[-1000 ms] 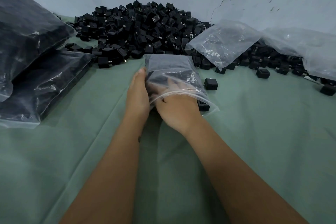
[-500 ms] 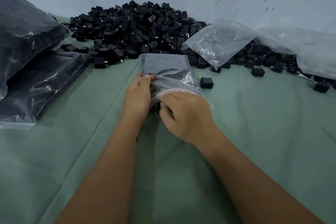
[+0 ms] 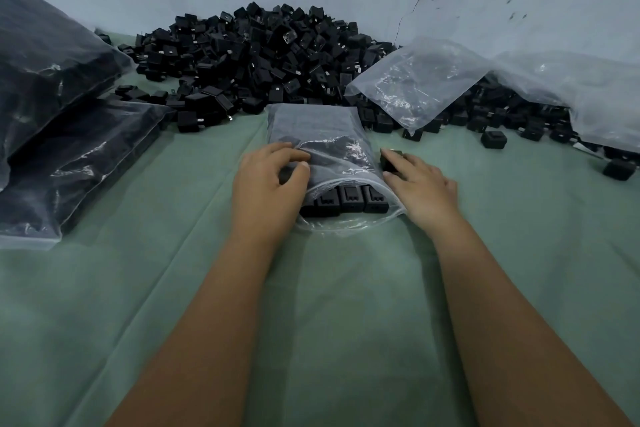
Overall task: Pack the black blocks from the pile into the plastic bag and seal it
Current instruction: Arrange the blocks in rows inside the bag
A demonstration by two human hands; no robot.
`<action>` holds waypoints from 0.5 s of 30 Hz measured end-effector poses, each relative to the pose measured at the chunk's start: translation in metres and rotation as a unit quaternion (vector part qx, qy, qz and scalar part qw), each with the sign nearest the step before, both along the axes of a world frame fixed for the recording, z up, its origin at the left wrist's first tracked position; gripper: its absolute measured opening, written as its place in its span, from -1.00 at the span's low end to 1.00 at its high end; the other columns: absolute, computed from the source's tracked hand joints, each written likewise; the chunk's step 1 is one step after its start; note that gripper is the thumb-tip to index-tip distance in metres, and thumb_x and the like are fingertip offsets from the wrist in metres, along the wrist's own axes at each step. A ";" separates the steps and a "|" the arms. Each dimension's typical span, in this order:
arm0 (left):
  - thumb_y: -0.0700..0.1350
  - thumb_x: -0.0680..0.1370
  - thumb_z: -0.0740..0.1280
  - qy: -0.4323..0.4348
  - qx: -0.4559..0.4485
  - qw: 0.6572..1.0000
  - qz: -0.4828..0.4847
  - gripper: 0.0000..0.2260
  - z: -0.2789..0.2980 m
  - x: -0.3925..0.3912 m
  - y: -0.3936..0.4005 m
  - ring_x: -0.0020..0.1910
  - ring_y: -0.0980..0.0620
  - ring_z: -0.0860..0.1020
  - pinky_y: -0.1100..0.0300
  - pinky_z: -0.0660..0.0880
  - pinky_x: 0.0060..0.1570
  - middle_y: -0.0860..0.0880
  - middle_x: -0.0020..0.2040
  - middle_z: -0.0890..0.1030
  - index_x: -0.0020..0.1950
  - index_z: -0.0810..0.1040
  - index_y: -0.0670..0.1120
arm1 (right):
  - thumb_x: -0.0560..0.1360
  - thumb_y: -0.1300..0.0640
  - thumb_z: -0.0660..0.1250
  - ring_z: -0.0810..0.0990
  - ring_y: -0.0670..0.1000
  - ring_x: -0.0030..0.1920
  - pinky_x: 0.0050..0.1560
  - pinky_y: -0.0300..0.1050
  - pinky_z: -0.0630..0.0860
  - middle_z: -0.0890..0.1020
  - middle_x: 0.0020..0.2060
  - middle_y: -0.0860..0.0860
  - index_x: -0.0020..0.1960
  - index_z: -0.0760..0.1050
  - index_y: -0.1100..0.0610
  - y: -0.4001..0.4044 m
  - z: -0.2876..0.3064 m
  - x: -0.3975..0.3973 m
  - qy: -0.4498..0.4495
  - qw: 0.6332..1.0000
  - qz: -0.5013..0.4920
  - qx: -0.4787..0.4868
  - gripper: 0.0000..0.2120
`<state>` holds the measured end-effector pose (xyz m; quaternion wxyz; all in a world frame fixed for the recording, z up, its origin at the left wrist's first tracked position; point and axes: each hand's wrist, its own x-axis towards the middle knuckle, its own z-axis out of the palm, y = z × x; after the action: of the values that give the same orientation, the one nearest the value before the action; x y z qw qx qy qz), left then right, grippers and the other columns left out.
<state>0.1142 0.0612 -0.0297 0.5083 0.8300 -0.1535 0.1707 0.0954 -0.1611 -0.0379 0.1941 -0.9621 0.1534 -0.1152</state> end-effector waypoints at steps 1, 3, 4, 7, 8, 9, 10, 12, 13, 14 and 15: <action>0.00 0.49 0.24 0.000 0.010 1.000 -0.005 -0.70 0.001 -0.001 0.000 0.29 0.04 0.45 -0.01 0.37 0.34 0.06 0.22 0.58 0.10 0.68 -0.02 | 0.58 -0.12 0.15 0.33 0.06 0.39 0.35 0.04 0.15 0.43 0.38 -0.07 0.39 0.32 -0.31 0.000 -0.001 0.001 -0.028 1.000 -0.005 0.012 -0.62; 0.05 0.47 0.22 -0.002 0.031 0.999 -0.008 -0.66 0.003 -0.003 0.000 0.29 0.04 0.43 -0.01 0.35 0.35 0.06 0.23 0.57 0.12 0.67 -0.01 | 0.53 -0.07 0.30 0.48 0.06 0.22 0.29 0.05 0.34 0.57 0.16 -0.04 0.20 0.49 -0.19 -0.002 -0.002 -0.001 -0.108 0.991 -0.025 0.081 -0.76; 0.06 0.47 0.22 -0.007 0.043 0.999 -0.008 -0.65 0.003 -0.005 0.000 0.29 0.04 0.43 -0.02 0.34 0.35 0.06 0.24 0.57 0.13 0.67 -0.01 | 0.49 -0.03 0.37 0.52 0.06 0.14 0.22 0.04 0.42 0.58 0.09 -0.03 0.11 0.51 -0.13 -0.002 -0.003 -0.003 -0.138 0.982 -0.036 0.125 -0.80; 0.14 0.47 0.20 -0.047 0.080 0.996 0.001 -0.61 0.004 -0.012 0.004 0.26 0.03 0.43 -0.06 0.34 0.32 0.07 0.20 0.59 0.11 0.67 -0.01 | 0.41 0.08 0.46 0.55 -0.05 -0.10 -0.12 -0.16 0.47 0.58 -0.01 -0.03 0.03 0.43 -0.04 -0.001 -0.003 -0.006 -0.189 0.956 -0.055 0.217 -0.73; 0.18 0.46 0.18 -0.059 0.089 0.994 0.000 -0.58 0.004 -0.014 0.005 0.24 0.01 0.44 -0.07 0.35 0.29 0.07 0.18 0.60 0.11 0.66 -0.01 | 0.40 0.12 0.45 0.53 -0.10 -0.15 -0.20 -0.23 0.43 0.56 0.00 -0.03 0.07 0.40 -0.04 0.000 -0.002 -0.006 -0.199 0.951 -0.057 0.229 -0.68; 0.21 0.45 0.16 -0.065 0.094 0.993 -0.006 -0.54 0.004 -0.017 0.006 0.23 0.01 0.45 -0.06 0.36 0.28 0.07 0.17 0.60 0.12 0.66 -0.02 | 0.40 0.15 0.44 0.52 -0.12 -0.16 -0.24 -0.30 0.38 0.55 0.02 -0.03 0.12 0.38 -0.04 0.002 -0.001 -0.007 -0.210 0.947 -0.059 0.236 -0.63; 0.23 0.43 0.15 -0.065 0.095 0.993 -0.016 -0.51 0.005 -0.019 0.006 0.23 0.01 0.45 -0.06 0.36 0.27 0.06 0.18 0.59 0.13 0.65 -0.02 | 0.39 0.18 0.42 0.51 -0.13 -0.14 -0.24 -0.35 0.37 0.53 0.05 -0.03 0.18 0.38 -0.02 0.003 0.000 -0.008 -0.228 0.942 -0.063 0.238 -0.59; 0.26 0.40 0.15 -0.055 0.100 0.993 -0.041 -0.47 0.005 -0.021 0.007 0.24 0.02 0.43 -0.06 0.35 0.29 0.05 0.20 0.57 0.18 0.63 -0.01 | 0.39 0.21 0.42 0.50 -0.20 -0.13 -0.19 -0.49 0.35 0.46 0.08 -0.05 0.26 0.43 0.05 0.007 0.003 -0.012 -0.277 0.929 -0.081 0.230 -0.54; 0.26 0.38 0.15 -0.050 0.105 0.992 -0.052 -0.46 0.005 -0.021 0.008 0.26 0.01 0.42 -0.07 0.33 0.31 0.05 0.22 0.55 0.20 0.62 0.01 | 0.39 0.23 0.42 0.49 -0.25 -0.15 -0.17 -0.54 0.35 0.43 0.07 -0.06 0.27 0.47 0.08 0.010 0.005 -0.016 -0.300 0.923 -0.090 0.223 -0.54; 0.25 0.36 0.14 -0.047 0.112 0.991 -0.060 -0.45 0.005 -0.021 0.008 0.29 0.01 0.41 -0.09 0.31 0.32 0.05 0.24 0.53 0.21 0.61 0.02 | 0.39 0.24 0.42 0.49 -0.28 -0.16 -0.15 -0.57 0.35 0.41 0.05 -0.06 0.26 0.50 0.10 0.014 0.006 -0.020 -0.319 0.918 -0.094 0.217 -0.56; 0.22 0.33 0.12 -0.046 0.123 0.989 -0.064 -0.43 0.005 -0.021 0.008 0.30 0.01 0.39 -0.10 0.29 0.33 0.05 0.25 0.52 0.22 0.60 0.04 | 0.40 0.27 0.40 0.51 -0.26 -0.13 -0.10 -0.55 0.37 0.39 0.04 -0.06 0.25 0.54 0.11 0.018 0.008 -0.024 -0.334 0.914 -0.093 0.213 -0.59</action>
<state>0.0929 0.0694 -0.0243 0.4047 0.8659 -0.2497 0.1555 0.0714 -0.1426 -0.0300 0.4223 -0.7850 0.1889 -0.4120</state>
